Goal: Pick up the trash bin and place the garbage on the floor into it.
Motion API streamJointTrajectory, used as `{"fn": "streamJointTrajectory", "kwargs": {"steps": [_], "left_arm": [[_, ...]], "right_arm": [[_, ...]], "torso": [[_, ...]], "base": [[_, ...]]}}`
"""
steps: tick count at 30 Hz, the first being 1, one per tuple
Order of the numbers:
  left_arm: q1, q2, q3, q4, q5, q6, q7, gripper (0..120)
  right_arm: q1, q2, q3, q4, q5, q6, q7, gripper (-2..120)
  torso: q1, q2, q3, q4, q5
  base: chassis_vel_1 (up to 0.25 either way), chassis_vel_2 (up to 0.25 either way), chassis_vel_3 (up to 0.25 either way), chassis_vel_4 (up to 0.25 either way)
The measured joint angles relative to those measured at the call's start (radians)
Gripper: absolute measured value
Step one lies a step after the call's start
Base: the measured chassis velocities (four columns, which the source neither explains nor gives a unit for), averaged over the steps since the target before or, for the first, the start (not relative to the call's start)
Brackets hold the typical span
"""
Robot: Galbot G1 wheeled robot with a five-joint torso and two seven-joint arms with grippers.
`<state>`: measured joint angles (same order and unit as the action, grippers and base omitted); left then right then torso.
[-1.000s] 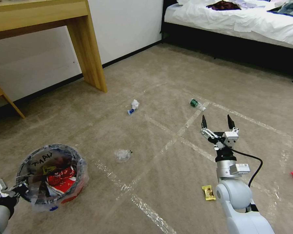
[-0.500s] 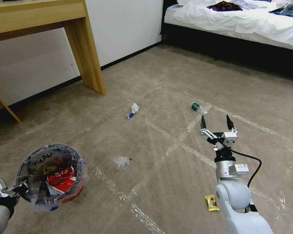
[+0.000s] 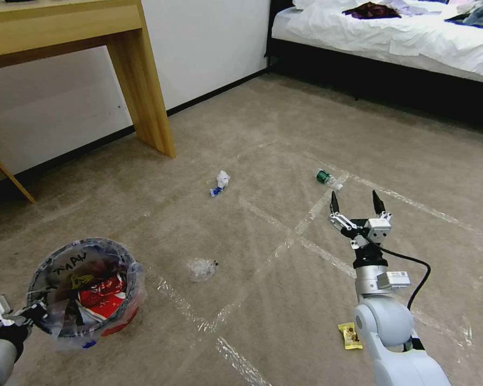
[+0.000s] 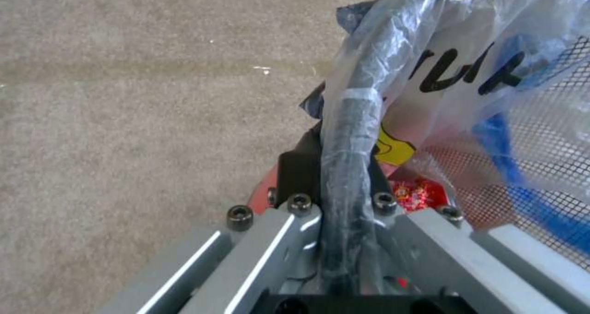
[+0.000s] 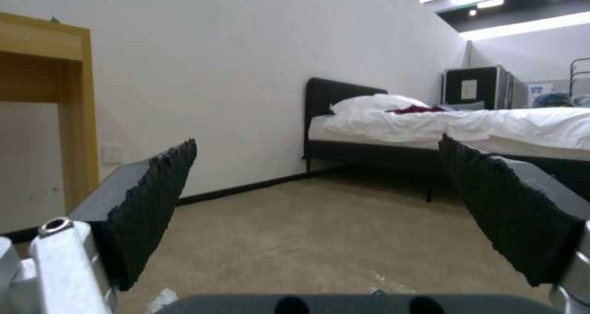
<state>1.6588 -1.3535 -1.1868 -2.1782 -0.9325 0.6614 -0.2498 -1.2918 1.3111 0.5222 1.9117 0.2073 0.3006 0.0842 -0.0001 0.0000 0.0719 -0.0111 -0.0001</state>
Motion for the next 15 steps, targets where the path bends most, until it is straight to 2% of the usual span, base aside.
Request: {"fn": "streamJointTrajectory", "kwargs": {"steps": [15], "left_arm": [[-0.004,-0.005,0.0,0.005,-0.001,0.0,0.0,0]], "right_arm": [[0.002,0.005,-0.008,-0.014,-0.008,0.0,0.0,100]], "torso": [[0.0,0.0,0.0,0.0,0.0]], "base": [[0.0,0.0,0.0,0.0]]}}
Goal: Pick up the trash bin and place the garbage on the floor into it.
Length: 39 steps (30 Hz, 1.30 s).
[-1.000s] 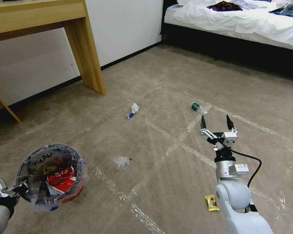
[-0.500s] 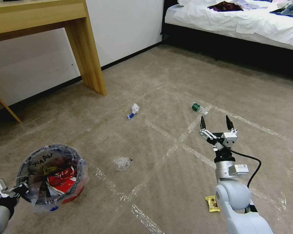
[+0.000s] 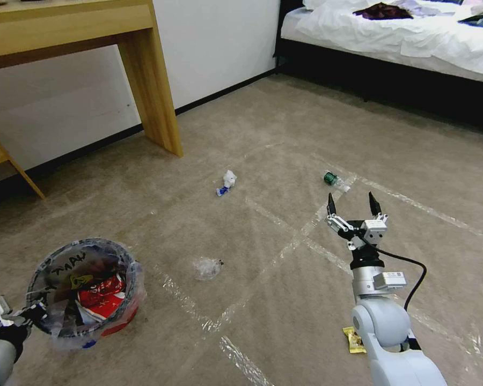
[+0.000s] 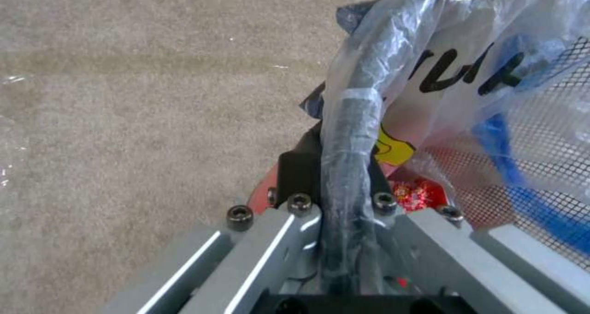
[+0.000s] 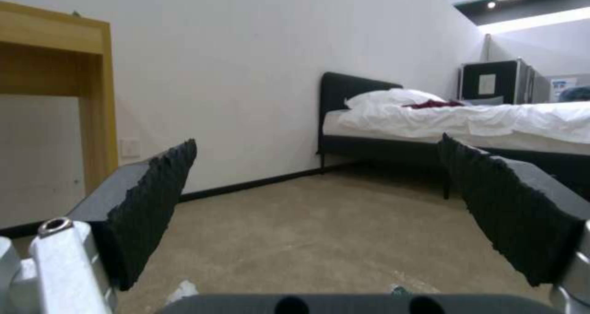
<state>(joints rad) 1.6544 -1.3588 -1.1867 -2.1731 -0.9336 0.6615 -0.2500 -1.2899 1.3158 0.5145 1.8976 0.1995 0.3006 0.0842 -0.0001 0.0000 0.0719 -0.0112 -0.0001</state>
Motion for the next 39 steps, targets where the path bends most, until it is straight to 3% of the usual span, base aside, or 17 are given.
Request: {"fn": "streamJointTrajectory", "kwargs": {"steps": [39], "left_arm": [[-0.002,-0.003,0.0,0.007,0.043,-0.013,0.019,0]], "right_arm": [[0.006,0.005,0.012,-0.012,-0.009,0.008,-0.004,100]], "torso": [[0.0,0.0,0.0,0.0001,0.0]], "base": [[0.0,0.0,0.0,0.0]]}}
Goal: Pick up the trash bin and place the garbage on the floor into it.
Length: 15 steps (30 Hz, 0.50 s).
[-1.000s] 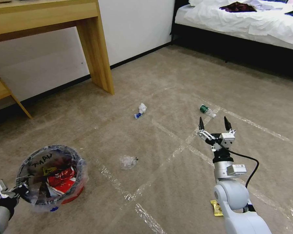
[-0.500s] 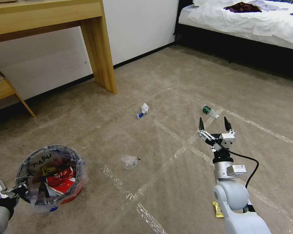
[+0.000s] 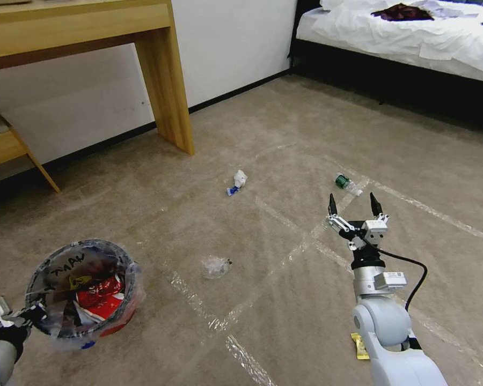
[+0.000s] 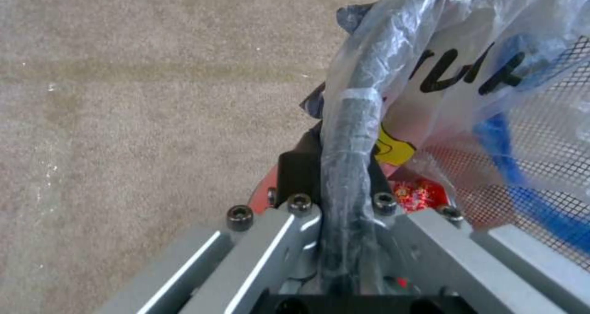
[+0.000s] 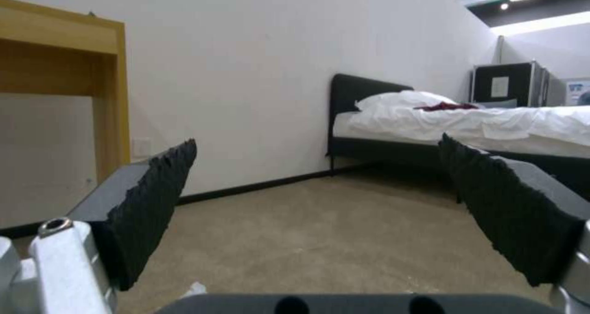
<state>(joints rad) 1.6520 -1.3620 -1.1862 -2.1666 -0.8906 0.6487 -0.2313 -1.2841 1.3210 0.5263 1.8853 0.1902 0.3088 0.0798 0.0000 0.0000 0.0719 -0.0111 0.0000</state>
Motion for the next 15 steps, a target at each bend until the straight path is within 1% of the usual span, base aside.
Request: {"fn": "streamJointTrajectory", "kwargs": {"steps": [15], "left_arm": [[0.003,-0.001,0.004,0.0,0.003,-0.005,0.001,0]], "right_arm": [[-0.006,-0.001,0.004,0.003,-0.001,0.001,0.003,100]], "torso": [[0.0,0.0,0.0,0.0,0.0]], "base": [[0.0,0.0,0.0,0.0]]}}
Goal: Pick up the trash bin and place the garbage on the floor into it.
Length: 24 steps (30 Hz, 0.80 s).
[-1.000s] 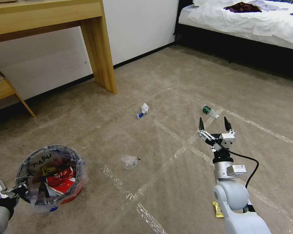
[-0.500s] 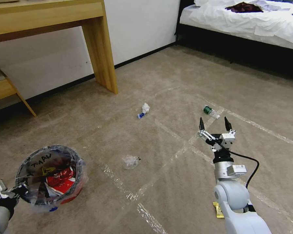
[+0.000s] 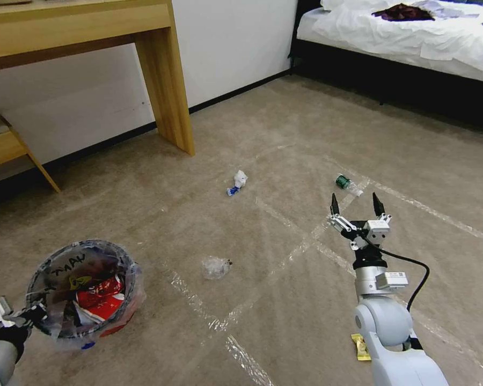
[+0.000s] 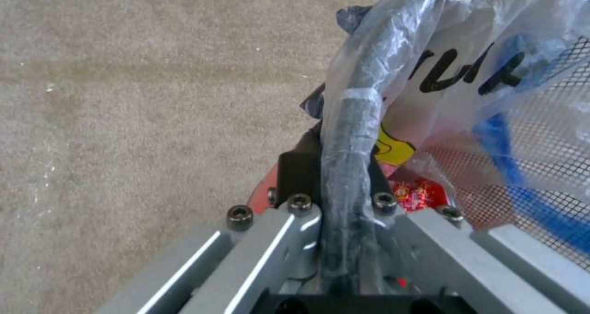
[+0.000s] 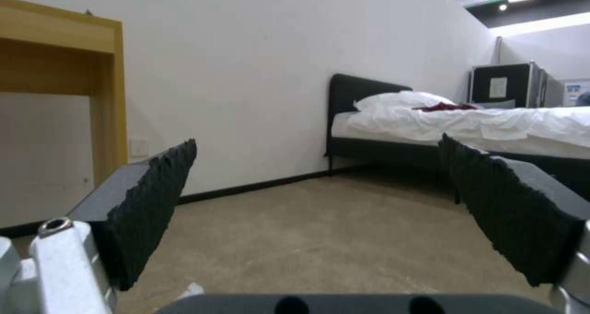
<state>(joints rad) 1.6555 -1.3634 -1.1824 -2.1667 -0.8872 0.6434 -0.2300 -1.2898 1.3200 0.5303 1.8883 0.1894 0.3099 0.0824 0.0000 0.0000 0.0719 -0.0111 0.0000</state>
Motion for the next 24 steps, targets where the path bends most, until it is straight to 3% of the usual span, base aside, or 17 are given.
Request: {"fn": "streamJointTrajectory", "kwargs": {"steps": [24], "left_arm": [[0.001,0.0,0.002,-0.001,0.003,-0.003,0.002,0]], "right_arm": [[-0.003,-0.001,0.0,0.003,0.0,0.001,0.0,100]], "torso": [[0.0,0.0,0.0,-0.0001,0.0]], "base": [[0.0,0.0,0.0,0.0]]}}
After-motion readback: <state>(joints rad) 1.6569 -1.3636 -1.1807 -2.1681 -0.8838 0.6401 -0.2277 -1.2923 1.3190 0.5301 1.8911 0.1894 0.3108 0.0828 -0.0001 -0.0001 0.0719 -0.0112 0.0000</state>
